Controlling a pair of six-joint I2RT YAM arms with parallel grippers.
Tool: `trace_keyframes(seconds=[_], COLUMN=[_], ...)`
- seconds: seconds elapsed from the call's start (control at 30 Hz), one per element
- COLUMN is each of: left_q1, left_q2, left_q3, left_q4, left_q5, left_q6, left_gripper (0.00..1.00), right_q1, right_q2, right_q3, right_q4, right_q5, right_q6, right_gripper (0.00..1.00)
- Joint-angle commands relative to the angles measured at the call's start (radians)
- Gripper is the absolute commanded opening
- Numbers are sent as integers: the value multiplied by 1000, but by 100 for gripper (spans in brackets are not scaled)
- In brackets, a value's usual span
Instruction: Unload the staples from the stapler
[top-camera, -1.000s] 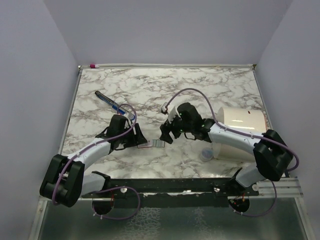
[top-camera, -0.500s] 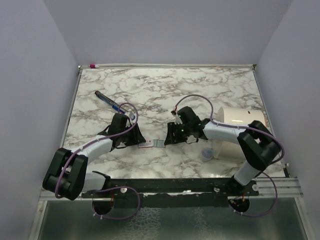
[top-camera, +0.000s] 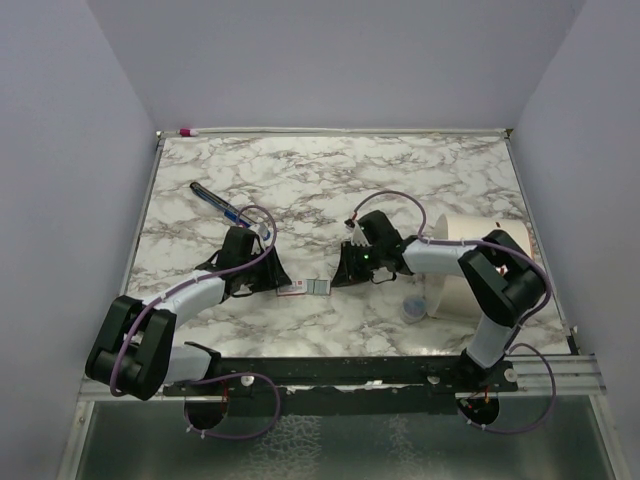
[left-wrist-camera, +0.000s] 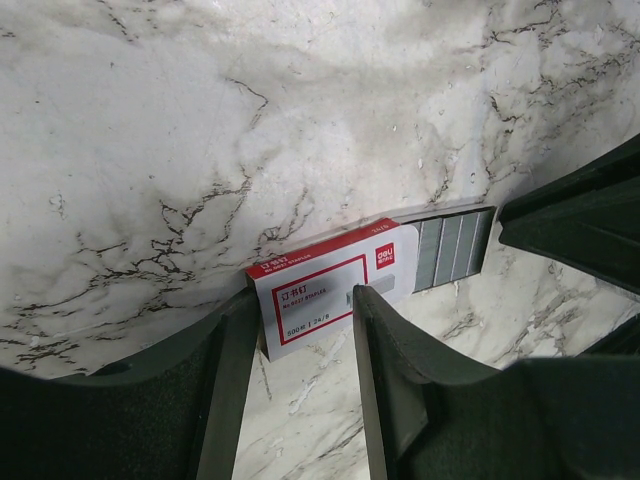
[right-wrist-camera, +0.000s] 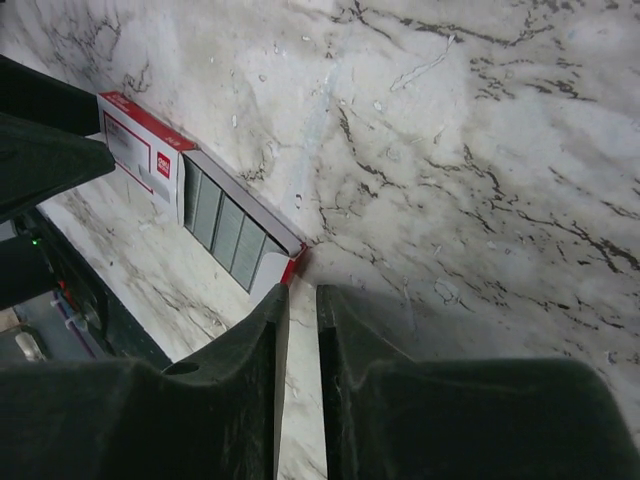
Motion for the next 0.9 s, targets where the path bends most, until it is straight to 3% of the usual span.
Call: trace_keyframes(seconds=[0.0,0.4,0.53,0.87], left_q1=[-4,-6,-8,-7], left_q2=[15,23,8,38], left_q3=[-1,-2,-10,28], left_q4=[10,39,40,1], left_q5=[-8,33,35,-31], left_q6=[24,8,14,34], left_gripper=[46,44,44,48], right_q1=[-11,-10,-10,-10], right_q2=[35,128,112,80], right_q3=[-3,63,69,147], right_q4=[61,103,104,-125], right_q5=[-48,-178,-142,10], right_q6=[-16,-40,-54,-202], right_gripper=[18,14,14,21])
